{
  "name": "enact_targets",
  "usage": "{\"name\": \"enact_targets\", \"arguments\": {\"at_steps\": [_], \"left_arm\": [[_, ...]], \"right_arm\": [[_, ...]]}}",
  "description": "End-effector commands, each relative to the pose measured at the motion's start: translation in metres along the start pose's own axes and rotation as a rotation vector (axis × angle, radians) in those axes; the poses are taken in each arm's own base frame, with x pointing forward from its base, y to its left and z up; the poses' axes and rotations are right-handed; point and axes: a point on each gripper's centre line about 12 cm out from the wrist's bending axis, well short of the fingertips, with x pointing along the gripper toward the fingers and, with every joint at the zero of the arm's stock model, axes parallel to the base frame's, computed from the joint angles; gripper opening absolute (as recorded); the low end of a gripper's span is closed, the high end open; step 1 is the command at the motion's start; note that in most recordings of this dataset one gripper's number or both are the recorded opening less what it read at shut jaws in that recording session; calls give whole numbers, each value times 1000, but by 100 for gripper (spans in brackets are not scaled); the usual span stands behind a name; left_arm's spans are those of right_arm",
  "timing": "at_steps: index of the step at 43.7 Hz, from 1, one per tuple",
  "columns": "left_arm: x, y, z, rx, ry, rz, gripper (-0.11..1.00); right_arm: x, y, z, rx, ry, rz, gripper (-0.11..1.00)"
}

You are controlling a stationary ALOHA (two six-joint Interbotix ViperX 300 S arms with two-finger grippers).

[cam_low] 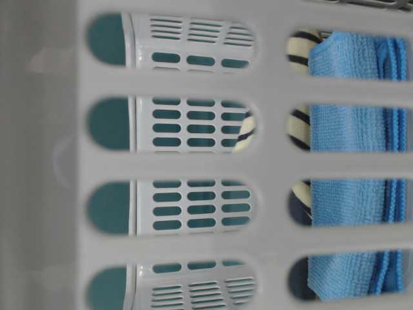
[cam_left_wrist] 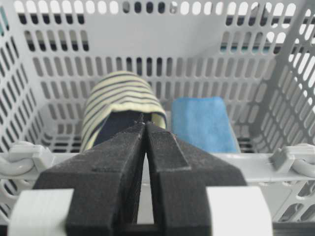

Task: Pick up the blue cloth from the shopping basket with the left arm.
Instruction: 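Move the left gripper over the basket toward the blue cloth, then lower the left gripper onto the blue cloth and close on it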

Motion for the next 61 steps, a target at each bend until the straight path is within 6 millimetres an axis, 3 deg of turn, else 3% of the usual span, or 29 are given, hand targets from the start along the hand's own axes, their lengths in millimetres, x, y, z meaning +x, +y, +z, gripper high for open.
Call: {"name": "enact_targets", "arguments": {"at_steps": [1, 5, 15, 25, 29, 32, 35, 38, 41, 45, 48, 56, 61], "left_arm": [[5, -3, 21, 26, -31, -18, 6], [10, -5, 36, 10, 0, -28, 0], [27, -14, 68, 3, 179, -61, 0], [64, -22, 84, 11, 349, -80, 0], [83, -25, 84, 16, 409, -81, 0], [98, -26, 82, 19, 465, -80, 0], [111, -27, 78, 18, 528, -75, 0], [124, -30, 73, 11, 594, -74, 0], [136, -34, 69, -1, 639, -75, 0], [155, -41, 63, -16, 698, -79, 2], [167, -43, 55, -25, 742, -71, 13], [193, -53, 30, -35, 851, -68, 65], [208, -57, 15, -30, 888, -69, 88]], "right_arm": [[1, 1, 5, 7, -15, 4, 1], [2, 2, 10, 6, -26, 10, 1], [5, 6, 24, 5, 28, 29, 0], [5, 6, 32, 3, 111, 29, 2], [3, 6, 33, 4, 111, 29, 18], [3, 6, 34, 7, 111, 29, 36], [3, 6, 34, 7, 108, 29, 62], [3, 6, 34, 9, 111, 31, 76], [3, 6, 34, 15, 111, 30, 81], [2, 7, 34, 15, 111, 32, 80], [2, 6, 33, 15, 112, 30, 79], [2, 7, 32, 16, 115, 32, 79], [2, 7, 33, 15, 112, 32, 79]]}}
